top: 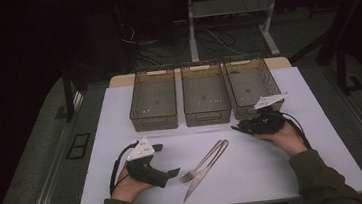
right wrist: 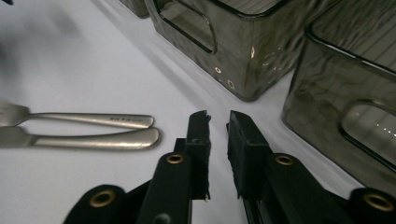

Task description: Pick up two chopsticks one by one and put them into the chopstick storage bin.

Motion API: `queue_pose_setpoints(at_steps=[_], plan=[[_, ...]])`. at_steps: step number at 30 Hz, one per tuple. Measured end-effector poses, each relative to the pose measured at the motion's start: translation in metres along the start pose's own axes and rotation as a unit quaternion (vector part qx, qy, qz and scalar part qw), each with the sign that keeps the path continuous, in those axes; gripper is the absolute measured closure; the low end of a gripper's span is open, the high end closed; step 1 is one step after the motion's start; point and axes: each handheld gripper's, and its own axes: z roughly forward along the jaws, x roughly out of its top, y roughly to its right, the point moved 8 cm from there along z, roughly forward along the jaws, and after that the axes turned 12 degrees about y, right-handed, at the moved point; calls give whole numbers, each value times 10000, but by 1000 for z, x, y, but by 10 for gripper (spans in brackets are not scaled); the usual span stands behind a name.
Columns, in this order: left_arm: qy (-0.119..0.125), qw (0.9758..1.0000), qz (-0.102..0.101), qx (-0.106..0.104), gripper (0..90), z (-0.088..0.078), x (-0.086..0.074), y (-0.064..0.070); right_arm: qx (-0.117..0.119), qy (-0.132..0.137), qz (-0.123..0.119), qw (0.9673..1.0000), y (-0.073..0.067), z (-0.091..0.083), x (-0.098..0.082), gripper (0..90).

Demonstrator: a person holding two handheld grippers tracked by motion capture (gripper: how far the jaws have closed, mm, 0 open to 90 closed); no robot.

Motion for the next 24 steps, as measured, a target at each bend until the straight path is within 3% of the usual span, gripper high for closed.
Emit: queue_pose_setpoints(at_steps=[3, 8, 13, 19, 24], plan=[[-3, 10000, -1, -6, 0, 0, 0, 0, 25, 31, -23, 10000, -3, -18, 0, 648], [-47, 10000, 20, -16, 0, 0, -1, 0, 83, 46, 24, 10000, -6, -35, -2, 540], [-55, 10000, 26, -21, 0, 0, -2, 0, 109, 37, -85, 9999, -9, -52, -8, 440], [-62, 10000, 9, -15, 0, 0, -2, 1, -50, -47, -183, 9998, -6, -71, -21, 390], [-120, 9999, 21, -15, 0, 0, -5, 0, -151, -74, -231, 9996, -1, -86, -28, 422]])
